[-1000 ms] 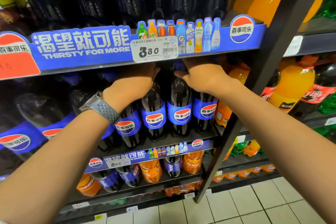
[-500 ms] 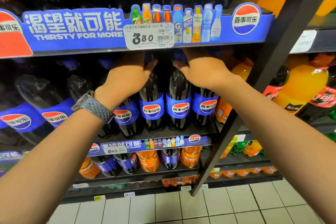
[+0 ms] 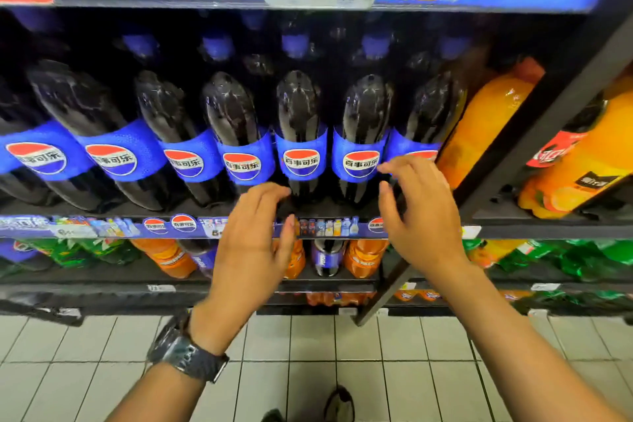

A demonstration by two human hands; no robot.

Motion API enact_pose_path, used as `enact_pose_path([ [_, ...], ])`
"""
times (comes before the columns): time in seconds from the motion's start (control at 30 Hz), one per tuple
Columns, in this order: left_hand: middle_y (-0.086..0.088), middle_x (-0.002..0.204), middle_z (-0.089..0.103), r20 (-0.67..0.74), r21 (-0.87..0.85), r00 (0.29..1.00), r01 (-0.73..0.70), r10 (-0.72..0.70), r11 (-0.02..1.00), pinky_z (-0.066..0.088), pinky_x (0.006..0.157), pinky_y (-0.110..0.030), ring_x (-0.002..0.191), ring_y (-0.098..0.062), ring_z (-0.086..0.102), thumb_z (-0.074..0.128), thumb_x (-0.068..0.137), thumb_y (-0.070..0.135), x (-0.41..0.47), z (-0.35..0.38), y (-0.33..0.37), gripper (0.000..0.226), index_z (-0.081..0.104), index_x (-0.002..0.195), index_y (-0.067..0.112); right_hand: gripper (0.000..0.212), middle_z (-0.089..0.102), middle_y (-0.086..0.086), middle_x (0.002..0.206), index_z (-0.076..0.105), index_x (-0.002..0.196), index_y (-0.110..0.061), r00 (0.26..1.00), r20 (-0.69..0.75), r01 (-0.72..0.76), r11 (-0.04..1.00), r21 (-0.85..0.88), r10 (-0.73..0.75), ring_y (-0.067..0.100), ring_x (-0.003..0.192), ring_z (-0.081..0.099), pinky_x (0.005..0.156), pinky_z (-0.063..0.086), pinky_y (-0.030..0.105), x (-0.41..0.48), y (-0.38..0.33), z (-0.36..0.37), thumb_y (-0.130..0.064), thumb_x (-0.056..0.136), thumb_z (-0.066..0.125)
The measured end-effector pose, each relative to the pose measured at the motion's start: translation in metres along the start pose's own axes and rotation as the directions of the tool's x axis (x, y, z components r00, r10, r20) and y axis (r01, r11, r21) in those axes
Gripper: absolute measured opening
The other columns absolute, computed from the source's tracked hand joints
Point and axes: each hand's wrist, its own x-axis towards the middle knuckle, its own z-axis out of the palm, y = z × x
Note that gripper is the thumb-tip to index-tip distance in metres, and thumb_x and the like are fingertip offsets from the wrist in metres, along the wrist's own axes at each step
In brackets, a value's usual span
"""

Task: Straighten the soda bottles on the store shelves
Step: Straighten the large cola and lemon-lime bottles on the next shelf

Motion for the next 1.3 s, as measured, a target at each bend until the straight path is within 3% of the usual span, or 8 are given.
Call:
enact_pose_path([
  [0.23, 0.006, 0.098, 0.059, 0.402, -0.067, 0.89, 0.261, -0.213, 0.963, 0.05, 0.077, -0.037, 0.089, -0.017, 0.059, 0.056, 0.09, 0.024, -0.081, 0.052, -0.043, 0.013, 0.057, 0.102, 0.023, 0.009, 0.062, -0.005, 0.09, 0.064, 0.097, -0.017, 0.819, 0.35, -0.512, 0.855, 0.087, 0.455, 0.015, 0.08, 0.06, 0.073, 0.049, 0.034, -0.103, 0.011, 0.062, -0.016, 0.091, 0.056],
  [0.33, 0.005, 0.092, 0.064, 0.64, 0.045, 0.697, 0.386, -0.324, 0.921, 0.049, 0.075, -0.033, 0.086, -0.019, 0.061, 0.055, 0.09, 0.032, -0.115, 0.077, -0.066, 0.014, 0.058, 0.102, 0.025, 0.015, 0.064, -0.001, 0.088, 0.064, 0.101, -0.016, 0.553, 0.693, -0.557, 0.824, -0.105, 0.462, 0.02, 0.087, 0.063, 0.073, 0.044, 0.028, -0.147, 0.017, 0.082, -0.024, 0.093, 0.054],
  [0.4, 0.001, 0.099, 0.066, 0.791, 0.157, 0.525, 0.325, -0.316, 0.933, 0.047, 0.078, -0.029, 0.094, -0.021, 0.063, 0.05, 0.092, 0.04, -0.137, 0.093, -0.079, 0.024, 0.058, 0.107, 0.021, 0.029, 0.065, -0.002, 0.107, 0.06, 0.113, -0.018, 0.252, 0.89, -0.411, 0.874, -0.258, 0.381, 0.018, 0.104, 0.06, 0.083, 0.043, 0.025, -0.174, 0.019, 0.094, -0.037, 0.094, 0.05],
  [0.5, -0.001, 0.109, 0.066, 0.871, 0.195, 0.382, 0.308, -0.309, 0.931, 0.048, 0.081, -0.027, 0.1, -0.021, 0.062, 0.05, 0.093, 0.044, -0.161, 0.11, -0.092, 0.035, 0.055, 0.117, 0.019, 0.045, 0.056, -0.001, 0.13, 0.052, 0.125, -0.024, -0.035, 0.927, -0.324, 0.873, -0.364, 0.374, 0.017, 0.115, 0.054, 0.093, 0.044, 0.029, -0.211, 0.019, 0.114, -0.05, 0.089, 0.048],
  [0.67, 0.001, 0.12, 0.063, 0.854, 0.218, 0.359, 0.411, -0.377, 0.885, 0.047, 0.081, -0.025, 0.102, -0.014, 0.059, 0.047, 0.095, 0.045, -0.188, 0.141, -0.106, 0.04, 0.051, 0.127, 0.022, 0.042, 0.059, -0.007, 0.123, 0.051, 0.126, -0.028, 0.04, 0.899, -0.452, 0.81, -0.373, 0.437, 0.015, 0.109, 0.055, 0.09, 0.045, 0.03, -0.243, 0.04, 0.146, -0.051, 0.091, 0.045],
  [0.83, 0.003, 0.121, 0.061, 0.803, 0.174, 0.414, 0.526, -0.429, 0.833, 0.048, 0.081, -0.027, 0.098, -0.012, 0.059, 0.05, 0.095, 0.043, -0.199, 0.193, -0.119, 0.043, 0.046, 0.132, 0.022, 0.052, 0.05, 0.002, 0.139, 0.041, 0.138, -0.019, 0.248, 0.793, -0.599, 0.732, -0.326, 0.556, 0.02, 0.123, 0.051, 0.1, 0.043, 0.034, -0.261, 0.079, 0.183, -0.042, 0.093, 0.052],
  [1.1, -0.002, 0.149, 0.036, 0.44, -0.222, 0.782, 0.571, -0.441, 0.791, 0.038, 0.108, -0.04, 0.134, -0.016, 0.041, 0.065, 0.087, 0.019, -0.17, 0.298, -0.143, 0.075, 0.023, 0.149, 0.017, 0.059, 0.05, 0.004, 0.13, 0.039, 0.136, -0.013, 0.682, 0.349, -0.73, 0.624, 0.279, 0.642, 0.015, 0.12, 0.05, 0.103, 0.042, 0.036, -0.233, 0.134, 0.255, -0.014, 0.084, 0.066],
  [1.3, -0.003, 0.159, 0.012, 0.047, -0.305, 0.933, 0.354, -0.358, 0.884, 0.013, 0.119, -0.028, 0.147, -0.011, 0.009, 0.075, 0.079, 0.027, -0.145, 0.374, -0.168, 0.104, 0.002, 0.153, 0.011, 0.101, 0.04, -0.001, 0.143, 0.019, 0.146, -0.021, 0.746, 0.01, -0.587, 0.649, 0.483, 0.666, 0.013, 0.133, 0.04, 0.108, 0.037, 0.043, -0.233, 0.187, 0.331, -0.039, 0.069, 0.081],
])
